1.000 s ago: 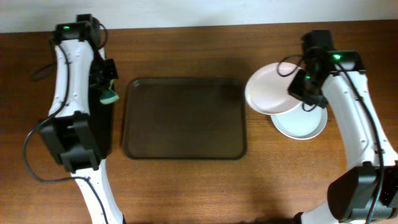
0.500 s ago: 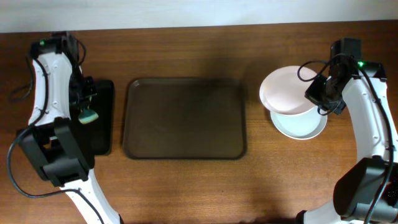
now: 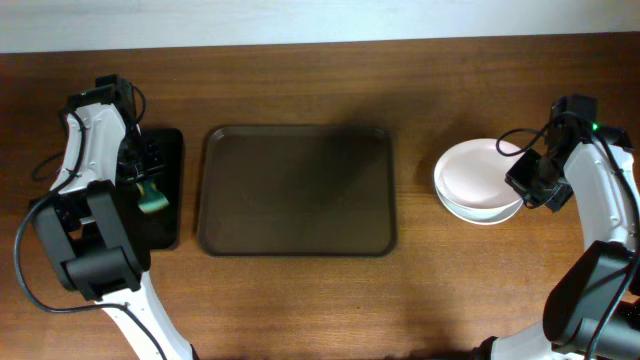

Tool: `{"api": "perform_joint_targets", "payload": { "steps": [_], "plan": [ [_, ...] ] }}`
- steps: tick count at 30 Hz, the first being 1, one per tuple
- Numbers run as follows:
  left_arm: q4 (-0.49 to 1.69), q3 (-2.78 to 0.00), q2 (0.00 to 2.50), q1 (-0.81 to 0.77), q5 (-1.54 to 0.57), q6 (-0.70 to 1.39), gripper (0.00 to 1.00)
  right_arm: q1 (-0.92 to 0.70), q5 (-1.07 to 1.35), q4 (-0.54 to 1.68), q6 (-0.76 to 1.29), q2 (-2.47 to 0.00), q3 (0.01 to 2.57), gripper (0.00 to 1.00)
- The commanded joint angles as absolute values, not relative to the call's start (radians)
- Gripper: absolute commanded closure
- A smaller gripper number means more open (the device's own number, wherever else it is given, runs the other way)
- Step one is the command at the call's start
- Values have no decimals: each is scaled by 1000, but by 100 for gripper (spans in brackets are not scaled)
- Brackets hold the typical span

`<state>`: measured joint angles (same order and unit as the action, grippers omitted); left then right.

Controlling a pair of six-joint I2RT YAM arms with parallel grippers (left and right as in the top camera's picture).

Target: Clean dirty plates on tray and stack at the side

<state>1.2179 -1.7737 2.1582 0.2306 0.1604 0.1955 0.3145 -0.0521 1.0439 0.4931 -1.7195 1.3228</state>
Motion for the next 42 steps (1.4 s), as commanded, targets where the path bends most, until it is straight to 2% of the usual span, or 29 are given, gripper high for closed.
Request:
{"api": "perform_joint_targets", "payload": {
  "steps": [1, 9, 16, 17, 18, 20, 21, 22, 28, 29, 30, 32, 42],
  "plan": [
    [1208, -1770, 2154, 232, 154, 190, 1, 314, -32, 1037, 475, -1708, 1314, 96],
    [1282, -1917, 2139, 227, 96, 189, 1, 314, -33, 1009, 475, -1712, 1270, 96],
    [1362, -2094, 2086, 194, 89, 186, 1, 315, -34, 846, 479, -1714, 1103, 95],
    [1364, -2104, 2080, 189, 90, 186, 1, 315, -34, 826, 479, -1714, 1087, 91],
    [1364, -2119, 2068, 181, 90, 185, 1, 315, -34, 804, 479, -1715, 1071, 80],
    [1362, -2134, 2049, 167, 91, 185, 1, 315, -33, 780, 479, -1715, 1054, 44],
    [1362, -2140, 2041, 161, 90, 185, 1, 315, -33, 778, 479, -1715, 1055, 35],
    [1361, -2143, 2033, 156, 90, 185, 1, 315, -33, 775, 478, -1713, 1056, 31],
    [1324, -2146, 1940, 149, 89, 186, 1, 313, 38, 835, 399, -1601, 1187, 24],
    [1315, -2146, 1915, 149, 90, 186, 1, 313, 62, 857, 366, -1549, 1226, 18],
    [1309, -2146, 1892, 149, 91, 186, 1, 314, 82, 875, 332, -1500, 1258, 7],
    [1310, -2146, 1871, 149, 94, 186, 1, 313, 102, 932, 270, -1398, 1322, 2],
    [1319, -2146, 1870, 149, 93, 186, 1, 313, 105, 1166, 107, -913, 1446, 2]
  ]
}}
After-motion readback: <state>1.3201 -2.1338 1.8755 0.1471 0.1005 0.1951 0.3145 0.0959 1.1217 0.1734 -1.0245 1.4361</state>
